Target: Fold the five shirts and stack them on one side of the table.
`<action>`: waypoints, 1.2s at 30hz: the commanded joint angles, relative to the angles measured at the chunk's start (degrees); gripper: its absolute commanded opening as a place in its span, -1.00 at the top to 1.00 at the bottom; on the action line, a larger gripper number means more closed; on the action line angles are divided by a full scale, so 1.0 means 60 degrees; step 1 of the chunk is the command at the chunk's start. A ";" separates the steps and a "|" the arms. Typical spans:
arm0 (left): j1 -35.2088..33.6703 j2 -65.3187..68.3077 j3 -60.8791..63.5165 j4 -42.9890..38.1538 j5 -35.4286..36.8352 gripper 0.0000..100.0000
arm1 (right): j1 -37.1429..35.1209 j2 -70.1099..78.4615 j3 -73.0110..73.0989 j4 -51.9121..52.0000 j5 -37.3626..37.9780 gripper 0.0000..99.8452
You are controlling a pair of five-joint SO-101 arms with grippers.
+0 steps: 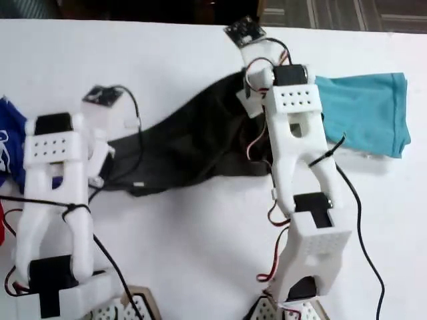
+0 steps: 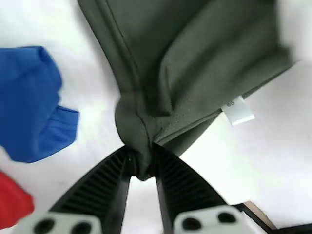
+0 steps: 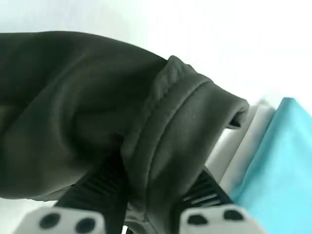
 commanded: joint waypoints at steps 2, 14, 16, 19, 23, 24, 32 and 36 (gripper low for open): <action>0.0044 -0.0366 -0.0813 0.0542 -0.0029 0.95 | 0.0110 0.0740 -0.0850 -0.0168 -0.0015 0.96; -0.0601 -0.0366 0.2747 -0.3619 -0.0103 0.95 | 0.0784 0.0960 -0.3839 0.2337 -0.0088 0.52; -0.0908 -0.0396 0.2879 -0.4220 -0.0029 0.95 | 0.0769 0.0813 -0.4264 0.3026 -0.0088 0.53; -0.1348 -0.0440 0.2835 -0.4879 0.0015 0.95 | 0.0755 0.0637 -0.4601 0.4022 -0.0088 0.53; -0.1509 -0.0381 0.2908 -0.5187 0.0366 0.95 | 0.0740 0.0256 -0.3971 0.4256 -0.0088 0.53; -0.1480 -0.0366 0.2938 -0.5114 0.0366 0.95 | 0.0667 0.0066 -0.3546 0.4256 -0.0088 0.54; -0.1465 -0.0410 0.3084 -0.4659 0.0381 0.95 | -0.1136 -0.2615 0.2330 0.3011 -0.0088 0.57; -0.1465 -0.0366 0.3289 -0.4674 0.0381 0.95 | -0.1267 -0.3143 0.5114 0.0564 -0.0527 0.58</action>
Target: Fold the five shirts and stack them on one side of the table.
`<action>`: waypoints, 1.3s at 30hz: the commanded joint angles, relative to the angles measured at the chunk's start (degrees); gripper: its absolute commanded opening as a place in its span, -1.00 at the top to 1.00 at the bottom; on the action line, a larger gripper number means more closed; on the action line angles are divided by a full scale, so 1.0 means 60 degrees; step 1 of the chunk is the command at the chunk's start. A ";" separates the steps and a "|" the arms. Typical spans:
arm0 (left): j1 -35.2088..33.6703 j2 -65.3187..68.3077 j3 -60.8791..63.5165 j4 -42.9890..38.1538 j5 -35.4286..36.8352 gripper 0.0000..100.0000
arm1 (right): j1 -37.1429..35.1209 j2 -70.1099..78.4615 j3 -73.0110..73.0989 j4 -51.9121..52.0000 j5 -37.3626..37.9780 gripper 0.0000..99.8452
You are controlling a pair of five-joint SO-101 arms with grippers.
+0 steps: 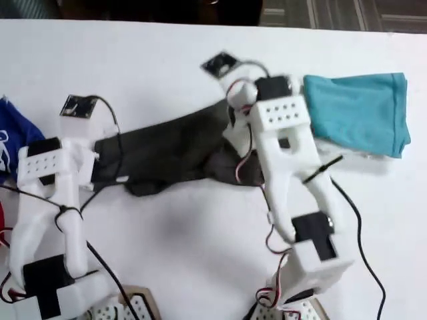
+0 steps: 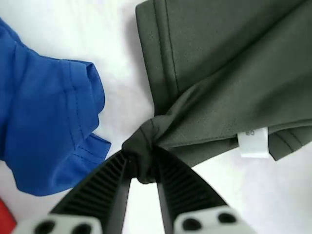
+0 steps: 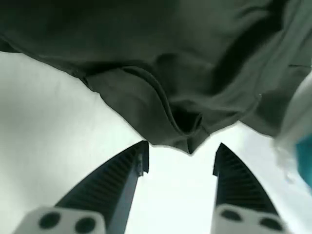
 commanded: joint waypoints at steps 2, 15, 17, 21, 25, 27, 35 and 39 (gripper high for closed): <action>-0.0103 -0.0381 0.0183 0.0015 0.0132 0.95 | -0.0051 -0.0711 0.2755 -0.2571 -0.0513 0.58; -0.0088 -0.0410 0.0315 0.0000 0.0132 0.95 | 0.0330 0.0344 0.3751 -0.4110 -0.0527 0.58; -0.0088 -0.0410 0.0315 0.0000 0.0132 0.95 | 0.0315 0.0432 0.3751 -0.4051 -0.0527 0.62; -0.0103 -0.0410 0.0330 0.0000 0.0132 0.95 | 0.0344 0.0095 0.3780 -0.3670 -0.0527 0.97; -0.0088 -0.0410 0.0315 0.0000 0.0132 0.95 | 0.0315 -0.1136 0.3795 -0.2996 -0.0527 0.96; -0.0088 -0.0381 0.0359 -0.0190 0.0132 0.95 | 0.0315 -0.1941 0.3839 -0.2557 -0.0484 0.96; -0.0088 -0.0381 0.0315 -0.0381 0.0132 0.95 | 0.0330 -0.2996 0.4674 -0.1311 -0.0425 0.95; -0.0088 -0.0366 0.0315 -0.0381 0.0132 0.95 | 0.0315 -0.3040 0.5114 -0.0813 0.0103 0.79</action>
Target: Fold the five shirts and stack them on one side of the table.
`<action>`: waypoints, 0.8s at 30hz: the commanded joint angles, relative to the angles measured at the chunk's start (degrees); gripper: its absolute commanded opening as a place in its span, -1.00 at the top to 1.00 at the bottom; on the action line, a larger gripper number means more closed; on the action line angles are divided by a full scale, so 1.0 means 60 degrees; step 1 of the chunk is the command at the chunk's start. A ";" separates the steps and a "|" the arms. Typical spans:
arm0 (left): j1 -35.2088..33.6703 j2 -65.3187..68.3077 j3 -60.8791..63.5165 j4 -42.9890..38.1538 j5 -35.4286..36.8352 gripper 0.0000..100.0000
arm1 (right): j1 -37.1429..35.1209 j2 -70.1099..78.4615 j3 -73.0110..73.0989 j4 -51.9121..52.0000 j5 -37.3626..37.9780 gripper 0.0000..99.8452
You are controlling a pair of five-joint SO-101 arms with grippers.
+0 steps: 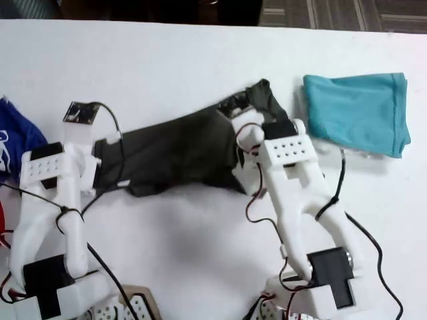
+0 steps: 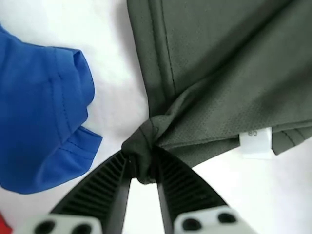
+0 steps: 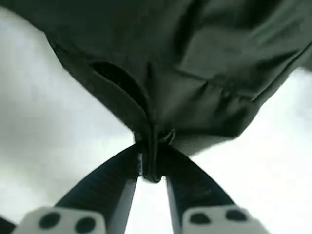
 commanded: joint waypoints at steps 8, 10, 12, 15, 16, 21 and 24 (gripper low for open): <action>-0.0073 -0.0352 -0.0139 -0.0161 0.0132 0.95 | 0.0139 -0.2674 0.0117 0.1077 0.1509 0.84; -0.0073 -0.0352 -0.0125 -0.0161 0.0132 0.95 | 0.0271 -0.2791 0.0440 0.0125 0.1201 0.84; -0.0073 -0.0352 -0.0139 -0.0161 0.0132 0.95 | 0.0374 -0.2542 0.1026 -0.1311 0.0674 0.83; -0.0073 -0.0366 -0.0139 -0.0161 0.0132 0.95 | 0.0330 -0.1619 0.1744 -0.3275 0.0278 0.83; -0.0073 -0.0366 -0.0125 -0.0161 0.0132 0.95 | 0.0315 -0.1209 0.1773 -0.3495 0.0278 0.83; -0.0117 -0.0366 -0.0066 -0.0132 0.0132 0.95 | 0.0300 0.0330 0.1451 -0.2879 0.0322 0.84; -0.0117 -0.0366 -0.0066 -0.0147 0.0117 0.95 | 0.0227 0.0447 0.1407 -0.2059 0.0322 0.84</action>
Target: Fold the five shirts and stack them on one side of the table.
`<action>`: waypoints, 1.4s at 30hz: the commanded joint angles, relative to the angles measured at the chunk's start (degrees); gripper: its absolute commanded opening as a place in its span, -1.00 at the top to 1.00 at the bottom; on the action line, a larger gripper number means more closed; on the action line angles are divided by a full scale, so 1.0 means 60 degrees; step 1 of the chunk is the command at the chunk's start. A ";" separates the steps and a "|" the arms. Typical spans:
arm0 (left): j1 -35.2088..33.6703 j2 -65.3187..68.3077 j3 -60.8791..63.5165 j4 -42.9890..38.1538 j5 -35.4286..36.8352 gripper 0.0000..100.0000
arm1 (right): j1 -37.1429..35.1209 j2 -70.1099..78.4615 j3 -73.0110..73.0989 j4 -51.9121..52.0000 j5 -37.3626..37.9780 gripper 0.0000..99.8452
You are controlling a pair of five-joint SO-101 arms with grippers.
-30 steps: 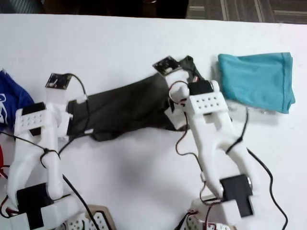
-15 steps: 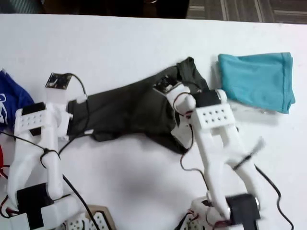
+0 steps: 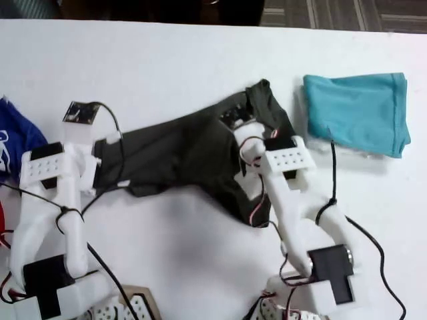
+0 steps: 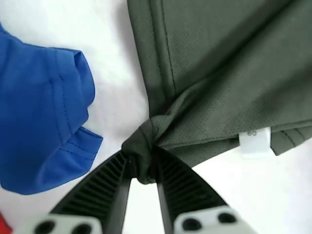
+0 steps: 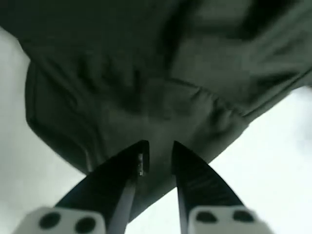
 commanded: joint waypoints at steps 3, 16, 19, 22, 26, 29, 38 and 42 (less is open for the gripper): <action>-0.0073 -0.0366 -0.0081 -0.0147 0.0132 0.95 | -0.0154 0.0168 -0.0264 0.1282 -0.0073 0.84; -0.0073 -0.0352 -0.0066 -0.0103 0.0103 0.95 | 0.0374 -0.1194 -0.0498 0.2308 -0.0952 0.75; -0.0073 -0.0352 -0.0066 -0.0103 0.0132 0.95 | 0.0535 -0.0916 -0.0249 0.2410 -0.1026 0.53; -0.0073 -0.0352 -0.0066 -0.0103 0.0132 0.95 | 0.0520 -0.0344 -0.0147 0.2366 -0.1026 0.45; -0.0073 -0.0352 -0.0051 -0.0132 0.0132 0.95 | 0.0520 0.0476 -0.0469 0.2264 -0.1099 0.46; -0.0073 -0.0352 -0.0051 -0.0147 0.0132 0.95 | 0.0374 0.0842 -0.0703 0.2249 -0.1099 0.46; -0.0073 -0.0352 -0.0051 -0.0147 0.0132 0.95 | -0.0359 0.1473 -0.0777 0.1941 -0.1099 0.47; -0.0073 -0.0352 -0.0051 -0.0132 0.0132 0.95 | -0.0256 0.2103 -0.0791 0.1399 -0.1099 0.47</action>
